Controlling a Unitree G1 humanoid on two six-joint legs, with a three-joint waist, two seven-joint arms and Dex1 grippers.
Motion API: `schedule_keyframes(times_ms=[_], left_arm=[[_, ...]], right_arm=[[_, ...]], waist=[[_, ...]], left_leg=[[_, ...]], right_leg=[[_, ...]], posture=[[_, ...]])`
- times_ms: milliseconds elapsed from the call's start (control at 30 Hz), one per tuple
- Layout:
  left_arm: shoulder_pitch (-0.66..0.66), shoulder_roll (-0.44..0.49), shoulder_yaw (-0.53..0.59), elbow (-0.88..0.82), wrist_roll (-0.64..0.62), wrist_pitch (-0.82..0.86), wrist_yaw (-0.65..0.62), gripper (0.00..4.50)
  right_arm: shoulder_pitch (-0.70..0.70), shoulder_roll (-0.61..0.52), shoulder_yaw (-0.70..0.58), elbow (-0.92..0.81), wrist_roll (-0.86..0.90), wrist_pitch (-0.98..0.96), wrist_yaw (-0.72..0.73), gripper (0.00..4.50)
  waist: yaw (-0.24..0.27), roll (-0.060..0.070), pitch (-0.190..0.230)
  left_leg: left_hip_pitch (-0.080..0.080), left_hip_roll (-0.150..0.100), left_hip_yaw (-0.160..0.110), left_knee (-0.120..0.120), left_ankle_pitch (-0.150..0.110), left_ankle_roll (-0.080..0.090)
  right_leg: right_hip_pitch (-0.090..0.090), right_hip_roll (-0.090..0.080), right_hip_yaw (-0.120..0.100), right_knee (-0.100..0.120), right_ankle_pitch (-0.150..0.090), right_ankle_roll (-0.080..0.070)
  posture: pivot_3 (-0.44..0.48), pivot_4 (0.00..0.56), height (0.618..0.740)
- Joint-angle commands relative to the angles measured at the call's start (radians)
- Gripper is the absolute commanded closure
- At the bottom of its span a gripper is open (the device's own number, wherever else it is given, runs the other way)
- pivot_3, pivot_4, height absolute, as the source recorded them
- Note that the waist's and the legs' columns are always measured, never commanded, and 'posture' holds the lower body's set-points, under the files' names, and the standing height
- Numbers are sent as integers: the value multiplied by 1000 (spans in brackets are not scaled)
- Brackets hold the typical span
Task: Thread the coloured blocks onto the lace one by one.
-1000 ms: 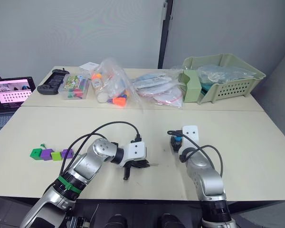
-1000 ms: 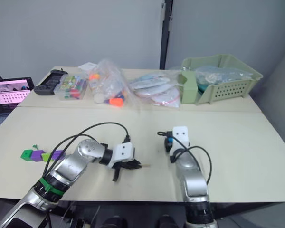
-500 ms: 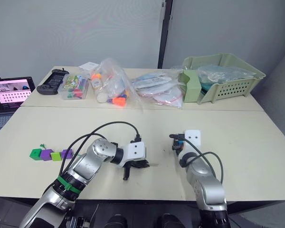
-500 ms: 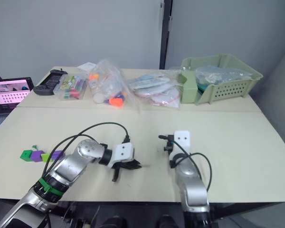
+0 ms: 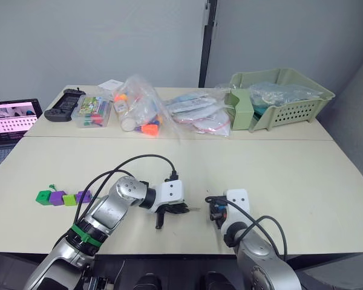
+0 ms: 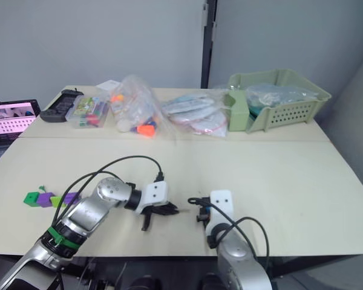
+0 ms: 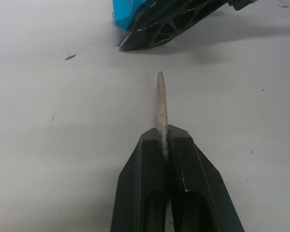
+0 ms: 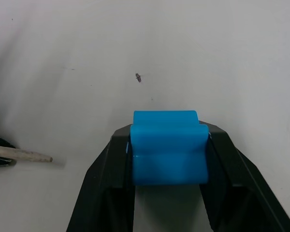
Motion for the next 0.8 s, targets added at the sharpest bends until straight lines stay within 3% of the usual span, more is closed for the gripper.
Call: schedule_keyframes(times_ms=[33,67,167,300,400,467,600,800], left_arm=[[11,9,14,-29,-7,-4,-3,4500],[14,10,15,-31,-8,-3,-3,4500],[20,12,17,-38,-9,2,-3,4500],[22,10,20,-44,-6,6,0,4500],[24,9,21,-50,-6,10,5,4500],[29,9,24,-59,-8,16,10,4500],[27,10,26,-61,-7,19,12,4500],[22,14,33,-123,-4,79,32,4500]], right_arm=[[8,0,2,-14,13,-24,7,3291],[5,-9,-1,-33,15,-32,13,2273],[-5,-44,-6,-86,26,-35,40,1303],[-77,-224,-72,-225,114,42,212,11],[-134,-372,-149,-230,218,61,374,11],[-189,-573,-219,-159,359,10,667,11],[-292,-837,-150,56,391,-168,1000,11],[-465,-913,49,415,203,-514,1204,11]], waist=[[-2,0,0],[-2,0,0],[-1,0,0],[-1,0,0],[-1,0,0],[-1,0,0],[1,-1,1],[-4,-1,1]], left_leg=[[0,0,0,0,0,0],[0,0,0,0,0,0],[0,0,0,0,0,0],[0,-1,0,0,0,0],[0,-1,0,0,0,0],[0,-1,0,0,0,0],[5,-1,0,1,0,0],[11,-1,1,-4,0,1]], right_leg=[[0,0,0,0,0,0],[0,0,0,0,0,0],[0,0,0,0,0,0],[0,-1,1,-1,0,0],[1,0,0,-1,0,0],[1,0,-1,-1,0,0],[10,0,-2,-5,0,1],[14,0,-1,-9,-1,2]], posture=[[0,150,740],[0,150,740],[0,150,740],[0,150,740],[0,150,740],[0,150,740],[0,150,740],[0,150,740]])
